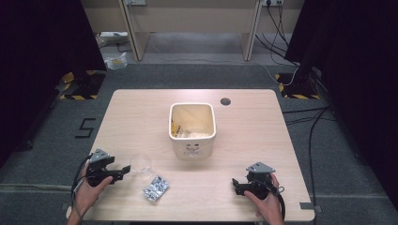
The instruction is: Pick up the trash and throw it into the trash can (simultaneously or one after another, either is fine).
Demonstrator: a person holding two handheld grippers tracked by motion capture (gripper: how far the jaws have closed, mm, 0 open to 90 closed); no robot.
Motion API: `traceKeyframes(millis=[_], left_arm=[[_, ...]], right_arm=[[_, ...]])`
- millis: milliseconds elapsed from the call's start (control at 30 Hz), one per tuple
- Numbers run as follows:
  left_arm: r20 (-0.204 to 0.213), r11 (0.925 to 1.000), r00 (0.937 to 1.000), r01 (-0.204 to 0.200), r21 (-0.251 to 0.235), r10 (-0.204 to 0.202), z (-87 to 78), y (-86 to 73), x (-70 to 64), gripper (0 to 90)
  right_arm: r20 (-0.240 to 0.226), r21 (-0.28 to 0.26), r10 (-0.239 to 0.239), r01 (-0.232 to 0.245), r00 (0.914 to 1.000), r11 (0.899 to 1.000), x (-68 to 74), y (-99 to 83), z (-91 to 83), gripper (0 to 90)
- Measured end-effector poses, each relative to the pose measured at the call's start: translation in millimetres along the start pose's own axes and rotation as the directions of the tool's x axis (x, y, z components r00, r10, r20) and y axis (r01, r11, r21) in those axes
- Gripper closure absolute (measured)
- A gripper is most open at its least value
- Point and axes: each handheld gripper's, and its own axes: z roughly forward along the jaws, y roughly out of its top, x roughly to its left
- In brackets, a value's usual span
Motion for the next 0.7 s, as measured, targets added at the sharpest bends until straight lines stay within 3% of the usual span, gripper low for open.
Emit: traceKeyframes(millis=[700], left_arm=[[0.003, 0.9985, 0.9999, -0.01, -0.054, 0.01, -30.2, 16.2, -8.9, 14.6]], right_arm=[[0.0, 0.0, -0.001, 0.001, 1.0, 1.0, -0.1, 0.0, 0.0, 4.0]])
